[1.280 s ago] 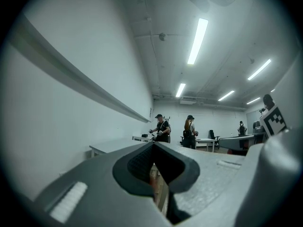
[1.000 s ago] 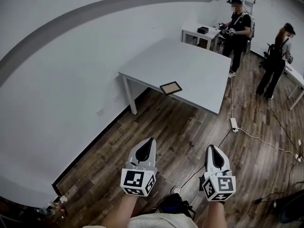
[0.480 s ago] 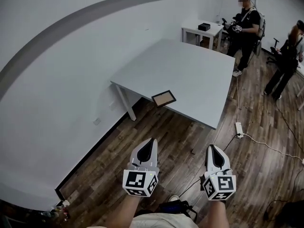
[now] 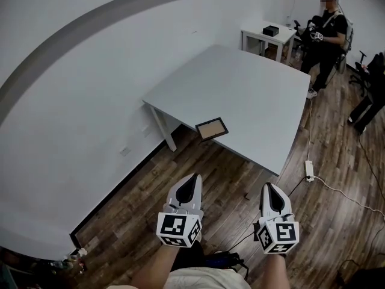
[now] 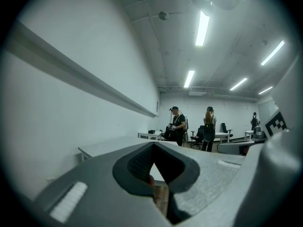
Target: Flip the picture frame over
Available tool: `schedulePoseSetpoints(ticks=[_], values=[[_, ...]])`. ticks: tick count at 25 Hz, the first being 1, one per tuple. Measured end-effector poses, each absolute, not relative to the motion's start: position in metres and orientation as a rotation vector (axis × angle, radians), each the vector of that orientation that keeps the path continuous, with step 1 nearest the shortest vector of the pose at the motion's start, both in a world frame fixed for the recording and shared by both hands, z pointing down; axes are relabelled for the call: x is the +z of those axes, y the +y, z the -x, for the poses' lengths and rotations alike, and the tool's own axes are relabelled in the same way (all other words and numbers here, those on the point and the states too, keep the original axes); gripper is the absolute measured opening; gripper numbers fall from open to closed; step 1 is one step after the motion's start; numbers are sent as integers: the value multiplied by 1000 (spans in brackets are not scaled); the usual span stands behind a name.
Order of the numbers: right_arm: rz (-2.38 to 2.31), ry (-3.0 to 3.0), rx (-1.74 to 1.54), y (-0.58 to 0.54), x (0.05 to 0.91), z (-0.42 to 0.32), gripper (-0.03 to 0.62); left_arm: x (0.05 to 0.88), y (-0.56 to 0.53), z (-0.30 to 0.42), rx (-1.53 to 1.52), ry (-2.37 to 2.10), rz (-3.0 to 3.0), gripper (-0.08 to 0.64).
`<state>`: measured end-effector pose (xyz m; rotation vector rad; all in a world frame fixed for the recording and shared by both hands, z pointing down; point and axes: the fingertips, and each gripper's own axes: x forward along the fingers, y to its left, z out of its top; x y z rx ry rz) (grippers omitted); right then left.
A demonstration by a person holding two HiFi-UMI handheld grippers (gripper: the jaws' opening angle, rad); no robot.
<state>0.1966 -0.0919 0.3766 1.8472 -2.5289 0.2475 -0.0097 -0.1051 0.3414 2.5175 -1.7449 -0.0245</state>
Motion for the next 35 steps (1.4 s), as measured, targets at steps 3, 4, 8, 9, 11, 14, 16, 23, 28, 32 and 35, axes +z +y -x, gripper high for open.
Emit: schedulePoseSetpoints(ticks=[3, 4, 8, 9, 11, 14, 16, 23, 28, 32, 35], values=[[-1831, -2516, 235, -112, 381, -189, 28, 347, -128, 14, -30, -1732, -2519, 2], [-1828, -2510, 236, -120, 383, -186, 28, 350, -137, 15, -27, -1727, -2519, 2], [-1818, -2476, 246, -155, 389, -172, 28, 361, -176, 25, -11, -1696, -2516, 2], [-1820, -2466, 249, -164, 389, -169, 28, 363, -186, 28, -1, -1689, -2520, 2], [-1829, -2448, 255, -184, 390, -161, 28, 372, -208, 33, 21, -1667, -2522, 2], [-1829, -2428, 267, -212, 393, -146, 28, 388, -238, 45, 31, -1629, -2492, 2], [-1824, -2410, 271, -227, 397, -135, 28, 397, -254, 53, 39, -1602, -2476, 2], [-1832, -2377, 298, -270, 408, -102, 28, 429, -297, 65, 58, -1501, -2457, 2], [-1831, -2362, 336, -285, 420, -96, 28, 457, -318, 64, 43, -1436, -2383, 2], [-1822, -2352, 372, -292, 436, -97, 28, 486, -336, 69, -202, -1269, -2136, 2], [-1816, -2349, 399, -291, 446, -103, 28, 518, -348, 74, -375, -1173, -1939, 3]])
